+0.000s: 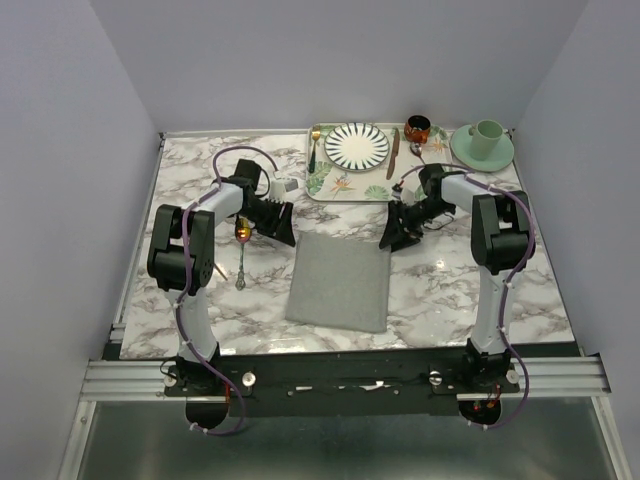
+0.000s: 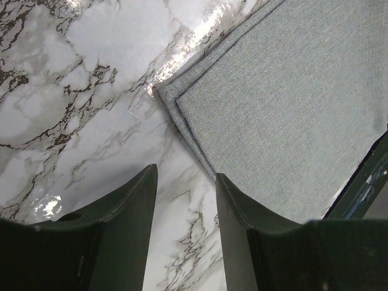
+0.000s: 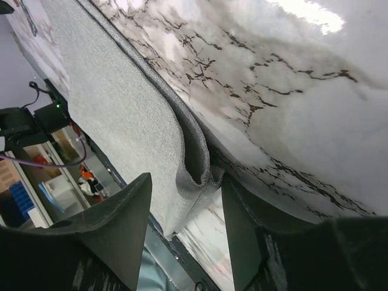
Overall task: Fold the napkin into a case and place the utensils inside
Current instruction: Pick up the lower triangle-folded napkin from the center of the board.
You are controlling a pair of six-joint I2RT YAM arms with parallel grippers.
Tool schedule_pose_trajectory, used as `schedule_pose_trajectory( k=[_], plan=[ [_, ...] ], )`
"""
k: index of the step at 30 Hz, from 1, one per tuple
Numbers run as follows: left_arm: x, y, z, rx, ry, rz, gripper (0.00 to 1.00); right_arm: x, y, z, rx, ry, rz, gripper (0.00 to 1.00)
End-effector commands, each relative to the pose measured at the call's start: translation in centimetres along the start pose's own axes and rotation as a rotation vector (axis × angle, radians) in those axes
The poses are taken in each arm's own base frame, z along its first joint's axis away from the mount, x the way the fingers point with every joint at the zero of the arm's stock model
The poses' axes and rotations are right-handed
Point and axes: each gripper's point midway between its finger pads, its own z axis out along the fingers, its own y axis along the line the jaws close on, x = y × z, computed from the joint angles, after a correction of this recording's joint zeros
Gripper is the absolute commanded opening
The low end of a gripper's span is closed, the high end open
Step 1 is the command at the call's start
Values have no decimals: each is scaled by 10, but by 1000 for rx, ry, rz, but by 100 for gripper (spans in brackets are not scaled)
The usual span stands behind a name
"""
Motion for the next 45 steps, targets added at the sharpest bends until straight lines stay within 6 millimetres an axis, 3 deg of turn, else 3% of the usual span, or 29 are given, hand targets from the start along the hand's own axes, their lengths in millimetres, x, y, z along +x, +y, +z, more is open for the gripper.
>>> schedule_pose_trajectory(
  k=[1, 4, 8, 14, 17, 27, 32, 39, 45],
  plan=[
    [-1, -2, -1, 24, -18, -5, 53, -10, -2, 1, -47, -8, 42, 58],
    [-2, 0, -2, 21, -22, -10, 52, -11, -5, 2, -41, -9, 46, 54],
    [-3, 3, -2, 15, -24, -14, 52, -14, -10, 1, -3, -21, 13, 36],
    [-9, 8, -5, 9, -49, -38, 52, -16, 0, -5, -15, -45, -79, 9],
    [-11, 10, -8, 4, -59, -41, 52, -12, 9, -8, -17, -45, -146, 1],
    [-12, 11, -19, -16, -88, -55, 52, -2, 35, -11, 49, -39, -410, 1],
    [-12, 9, -25, -20, -115, -81, 52, 8, 42, -3, 126, 4, -584, 1],
    [-7, 13, -35, -38, -148, -111, 52, 29, 62, 10, 171, 72, -841, 1],
    [-4, 17, -46, -59, -184, -126, 52, 59, 77, 19, 176, 113, -1198, 1]
  ],
)
